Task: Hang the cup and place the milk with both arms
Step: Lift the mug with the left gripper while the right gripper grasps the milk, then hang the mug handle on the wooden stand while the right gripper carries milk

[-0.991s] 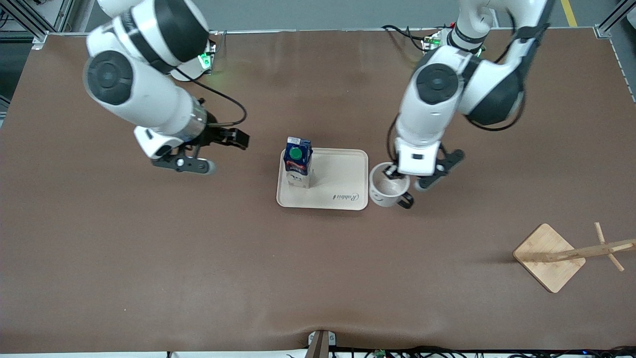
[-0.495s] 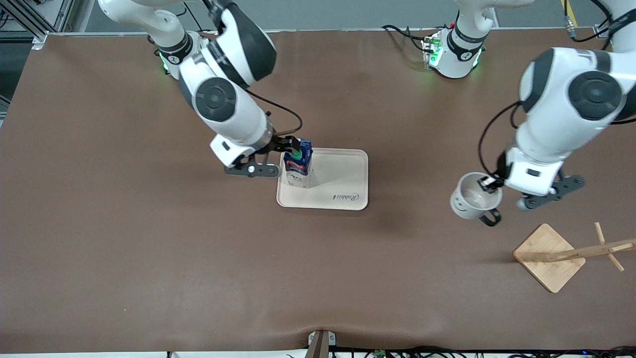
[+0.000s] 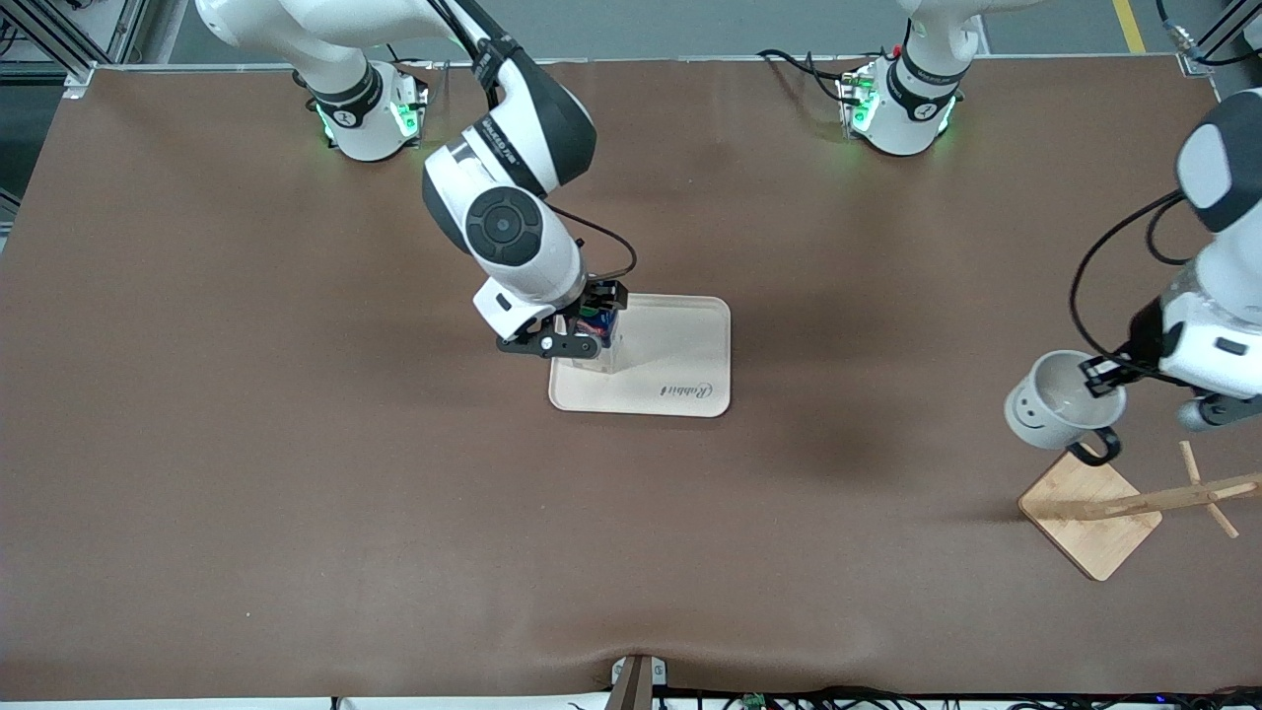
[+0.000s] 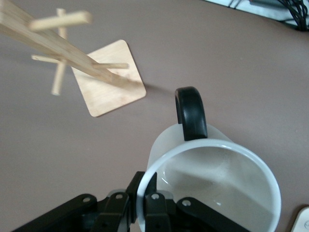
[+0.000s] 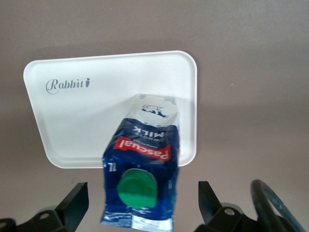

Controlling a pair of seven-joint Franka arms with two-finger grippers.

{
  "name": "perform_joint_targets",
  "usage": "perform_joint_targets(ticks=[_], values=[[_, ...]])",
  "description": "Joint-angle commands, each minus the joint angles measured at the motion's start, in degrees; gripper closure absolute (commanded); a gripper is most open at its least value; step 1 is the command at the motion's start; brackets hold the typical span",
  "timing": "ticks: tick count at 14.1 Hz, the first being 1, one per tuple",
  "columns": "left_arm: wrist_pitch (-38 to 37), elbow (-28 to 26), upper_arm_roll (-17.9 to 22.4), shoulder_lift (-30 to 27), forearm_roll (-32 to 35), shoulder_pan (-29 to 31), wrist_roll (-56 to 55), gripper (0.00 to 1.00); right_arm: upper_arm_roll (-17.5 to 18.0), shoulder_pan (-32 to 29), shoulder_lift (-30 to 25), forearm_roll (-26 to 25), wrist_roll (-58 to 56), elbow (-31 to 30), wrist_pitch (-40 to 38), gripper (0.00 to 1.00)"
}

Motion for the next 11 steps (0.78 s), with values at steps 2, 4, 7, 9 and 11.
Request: perform_joint_targets(ticks=[2,4,7,9,11], values=[[-0.69,3.58,-0.56,0.26,-4.35,4.11,4.48,1.0,-0.63,1.72,1.06,0.76,1.87,0.33,0.2,0.0],[-0.6,5.61,-0.47,1.49,-5.32,4.46,5.64,1.0,-0.63,1.99,1.41,0.23,1.87,0.16,0.11,0.0],[0.02,5.79,-0.38,3.07,-7.77,7.18,9.49,1.0,-0.63,3.04,2.9,0.14,1.87,-0.2,0.72,0.0],[0.37,7.18,-0.38,4.47,-9.1,8.41,11.79,1.0,-0.72,3.31,3.69,0.05,1.87,-0.2,1.95,0.0],[0.54,8.25,-0.38,5.62,-9.37,9.03,12.58,1.0,-0.63,2.43,3.61,0.4,1.87,0.15,1.43,0.83]])
